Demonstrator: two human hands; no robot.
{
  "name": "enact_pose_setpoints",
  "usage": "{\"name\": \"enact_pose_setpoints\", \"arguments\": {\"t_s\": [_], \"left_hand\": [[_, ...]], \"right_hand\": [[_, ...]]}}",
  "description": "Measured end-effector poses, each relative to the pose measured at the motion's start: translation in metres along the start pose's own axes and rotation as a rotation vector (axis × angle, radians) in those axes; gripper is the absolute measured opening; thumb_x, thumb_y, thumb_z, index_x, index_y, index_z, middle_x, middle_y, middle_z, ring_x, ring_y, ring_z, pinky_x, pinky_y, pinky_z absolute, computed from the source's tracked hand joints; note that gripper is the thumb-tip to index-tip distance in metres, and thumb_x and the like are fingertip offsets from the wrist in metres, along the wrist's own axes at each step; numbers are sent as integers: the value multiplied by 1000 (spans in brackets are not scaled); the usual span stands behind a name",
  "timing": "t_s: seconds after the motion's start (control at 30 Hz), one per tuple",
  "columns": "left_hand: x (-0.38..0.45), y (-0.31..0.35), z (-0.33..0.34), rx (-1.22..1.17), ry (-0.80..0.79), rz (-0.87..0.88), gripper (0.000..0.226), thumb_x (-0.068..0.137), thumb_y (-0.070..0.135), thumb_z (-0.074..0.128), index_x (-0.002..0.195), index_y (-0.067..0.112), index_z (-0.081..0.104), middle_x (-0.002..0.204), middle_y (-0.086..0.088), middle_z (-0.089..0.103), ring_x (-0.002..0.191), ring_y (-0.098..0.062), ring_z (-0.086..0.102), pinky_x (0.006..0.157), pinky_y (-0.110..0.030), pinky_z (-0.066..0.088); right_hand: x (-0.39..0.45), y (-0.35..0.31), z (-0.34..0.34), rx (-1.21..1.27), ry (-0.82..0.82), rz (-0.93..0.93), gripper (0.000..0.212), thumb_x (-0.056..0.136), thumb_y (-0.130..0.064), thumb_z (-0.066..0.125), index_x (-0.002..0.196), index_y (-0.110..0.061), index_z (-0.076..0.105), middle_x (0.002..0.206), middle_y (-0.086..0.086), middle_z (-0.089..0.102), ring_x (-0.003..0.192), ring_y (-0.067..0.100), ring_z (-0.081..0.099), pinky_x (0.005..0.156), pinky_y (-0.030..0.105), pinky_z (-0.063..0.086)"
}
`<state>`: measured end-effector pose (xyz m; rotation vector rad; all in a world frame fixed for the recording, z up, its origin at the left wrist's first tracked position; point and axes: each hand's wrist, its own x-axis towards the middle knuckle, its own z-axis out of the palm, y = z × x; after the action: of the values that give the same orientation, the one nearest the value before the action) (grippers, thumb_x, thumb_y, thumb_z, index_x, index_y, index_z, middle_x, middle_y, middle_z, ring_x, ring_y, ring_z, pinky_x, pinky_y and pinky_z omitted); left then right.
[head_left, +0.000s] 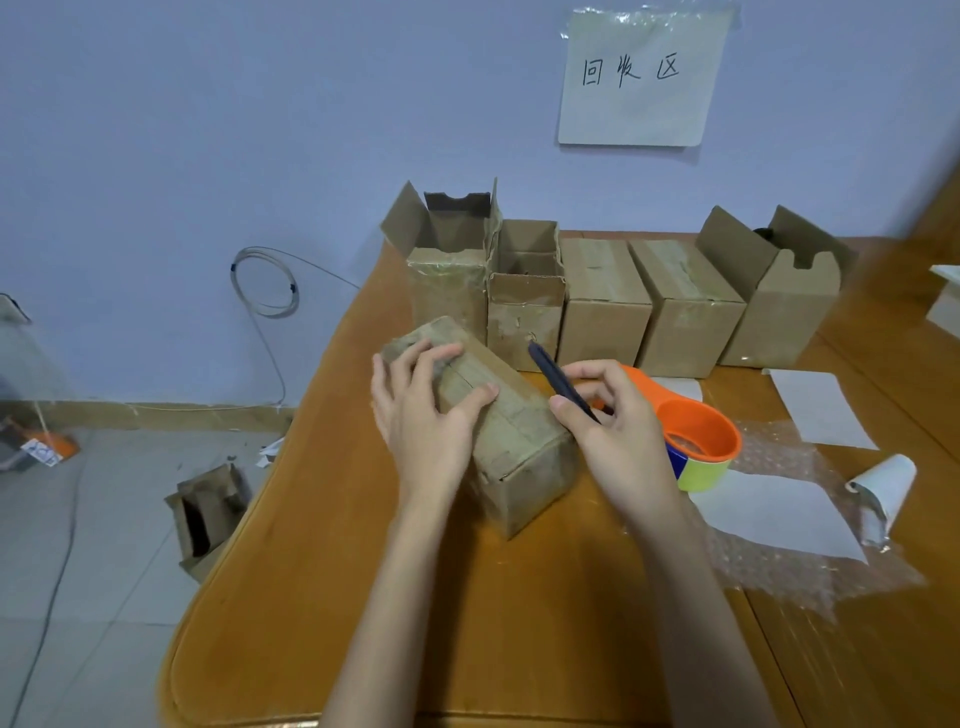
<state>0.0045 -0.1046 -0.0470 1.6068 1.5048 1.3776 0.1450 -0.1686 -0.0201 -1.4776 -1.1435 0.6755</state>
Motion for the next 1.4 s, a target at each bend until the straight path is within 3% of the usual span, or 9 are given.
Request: {"name": "enact_pose_setpoints", "arguments": {"t_s": [0.1, 0.23, 0.3, 0.37, 0.43, 0.53, 0.6, 1.2, 1.4], "left_hand": [[-17, 9, 14, 57, 245, -67, 44, 78, 35, 72, 120, 29, 58, 146, 3, 36, 148, -24, 1, 117, -54, 11], [-12, 14, 23, 298, 365, 191, 36, 81, 18, 63, 116, 27, 62, 155, -8, 27, 149, -33, -1, 120, -52, 0], [-2, 16, 23, 411, 264, 389, 37, 79, 6, 55, 104, 29, 68, 150, -5, 40, 148, -30, 13, 121, -44, -6], [1, 22, 22, 375, 77, 362, 37, 81, 1, 52, 96, 30, 72, 128, 4, 62, 138, -20, 40, 122, -42, 5], [2, 27, 23, 386, -6, 284, 23, 88, 18, 53, 96, 30, 71, 113, 11, 67, 126, -11, 51, 121, -40, 11], [3, 27, 26, 511, -87, 283, 33, 78, 61, 52, 97, 35, 57, 109, 16, 59, 117, -8, 48, 120, -41, 10], [5, 26, 26, 587, -128, 311, 46, 68, 69, 53, 100, 36, 51, 111, 16, 55, 119, -11, 46, 120, -41, 9], [4, 23, 22, 678, -174, 390, 67, 55, 68, 54, 112, 32, 48, 120, 11, 51, 122, -16, 41, 117, -45, 9], [3, 24, 24, 673, -170, 381, 66, 55, 67, 52, 111, 32, 48, 118, 11, 51, 122, -17, 42, 117, -46, 10]], "right_hand": [[-1, 0, -6, -115, 134, -59, 25, 88, -10, 67, 105, -27, 58, 87, -11, 65, 82, 2, 62, 71, 17, 49], [-6, -1, -19, -336, 235, -72, 34, 82, -3, 67, 97, -32, 57, 75, -17, 59, 74, 4, 57, 65, 32, 51], [-7, -1, -25, -353, 235, -39, 32, 80, -3, 65, 95, -30, 60, 73, -16, 59, 75, 8, 57, 62, 33, 50], [-9, -2, -30, -322, 238, -13, 29, 79, -2, 66, 90, -29, 63, 70, -16, 60, 73, 7, 56, 61, 32, 48], [-11, -4, -31, -305, 229, 1, 29, 78, -2, 67, 84, -30, 64, 68, -15, 61, 72, 6, 55, 61, 29, 47], [-14, -8, -33, -311, 216, 15, 32, 77, -3, 69, 78, -34, 62, 67, -13, 62, 71, 5, 56, 62, 27, 48], [-14, -9, -33, -340, 210, 25, 34, 77, -4, 69, 74, -37, 59, 66, -13, 62, 70, 9, 58, 63, 33, 53], [-15, -25, -30, -472, 145, 70, 28, 76, -3, 68, 93, -25, 71, 70, -13, 59, 67, 9, 55, 65, 36, 55], [-10, -28, -23, -455, 133, 80, 29, 79, 0, 65, 98, -21, 71, 77, -6, 63, 67, 5, 52, 58, 23, 47]]}}
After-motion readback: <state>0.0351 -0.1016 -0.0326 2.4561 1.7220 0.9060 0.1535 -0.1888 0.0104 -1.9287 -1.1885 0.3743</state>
